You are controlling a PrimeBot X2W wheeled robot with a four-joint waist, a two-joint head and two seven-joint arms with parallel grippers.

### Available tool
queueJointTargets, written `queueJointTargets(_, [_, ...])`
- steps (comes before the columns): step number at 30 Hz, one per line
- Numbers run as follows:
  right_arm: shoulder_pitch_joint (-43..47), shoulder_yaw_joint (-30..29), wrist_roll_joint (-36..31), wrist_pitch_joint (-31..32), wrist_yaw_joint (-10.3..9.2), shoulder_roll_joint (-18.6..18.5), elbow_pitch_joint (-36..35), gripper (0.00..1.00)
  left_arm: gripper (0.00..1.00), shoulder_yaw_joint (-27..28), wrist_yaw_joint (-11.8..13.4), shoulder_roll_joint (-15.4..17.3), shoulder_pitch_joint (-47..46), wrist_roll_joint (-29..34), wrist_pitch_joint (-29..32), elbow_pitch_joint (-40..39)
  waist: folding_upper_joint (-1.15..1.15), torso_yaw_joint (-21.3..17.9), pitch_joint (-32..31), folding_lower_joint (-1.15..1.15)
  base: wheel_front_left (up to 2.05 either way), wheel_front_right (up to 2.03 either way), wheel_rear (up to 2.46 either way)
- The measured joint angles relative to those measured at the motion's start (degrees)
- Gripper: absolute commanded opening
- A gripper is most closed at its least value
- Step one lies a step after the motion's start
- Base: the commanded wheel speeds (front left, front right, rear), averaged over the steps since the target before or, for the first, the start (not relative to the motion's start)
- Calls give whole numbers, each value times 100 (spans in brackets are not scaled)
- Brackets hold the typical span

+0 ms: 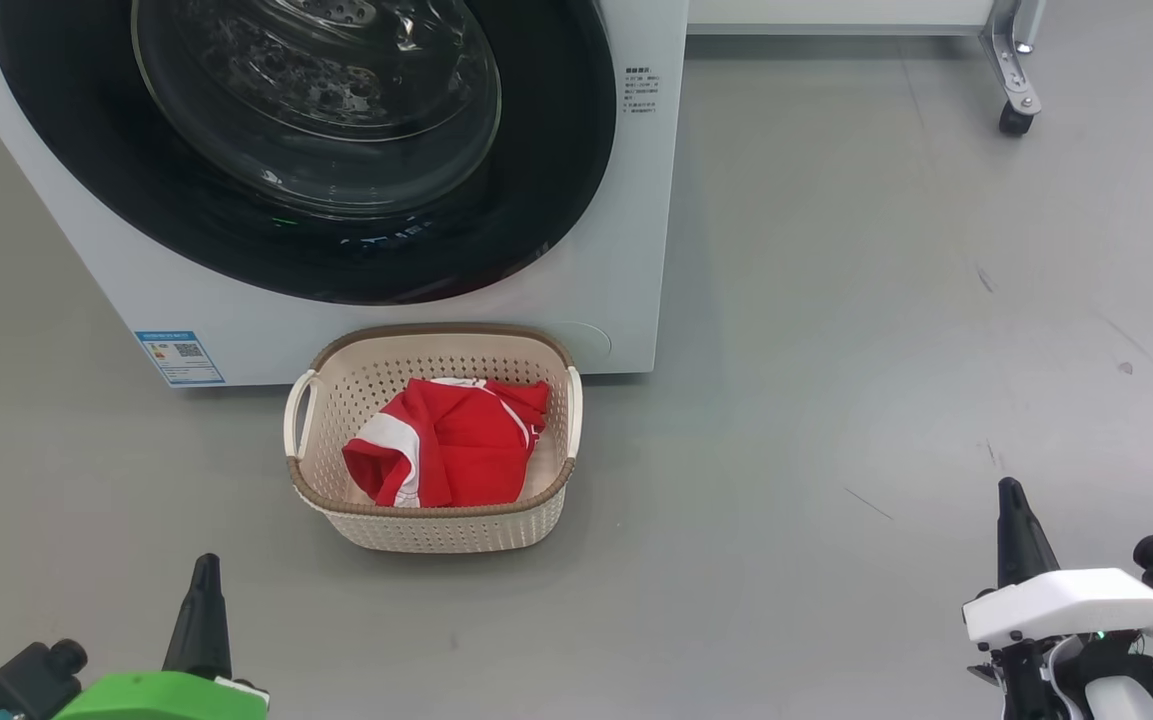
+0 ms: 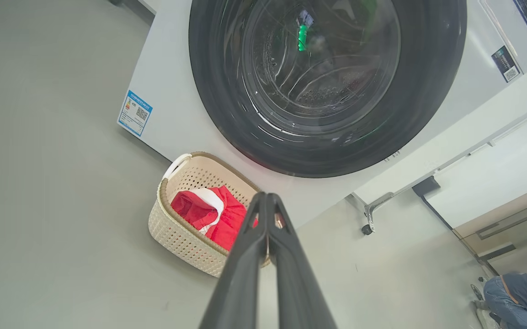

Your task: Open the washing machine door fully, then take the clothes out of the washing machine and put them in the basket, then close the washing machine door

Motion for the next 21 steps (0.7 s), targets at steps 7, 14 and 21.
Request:
queueJointTargets(7, [-40,-103,547,152,15,-1,34,0,0,44,0,13,-29,-443,114,33,0,24,-22,0,0,0,0])
queueJointTargets(14, [-114,-193,1079,290,62,-1,64,0,0,74,0,26,-111,-893,258,67,0,48,-43,0,0,0,0])
queueJointTargets(21, [-120,-293,1622,420,114,-1,104,0,0,107,0,37,-165,-1410,368,93,0,72,-65,0,0,0,0])
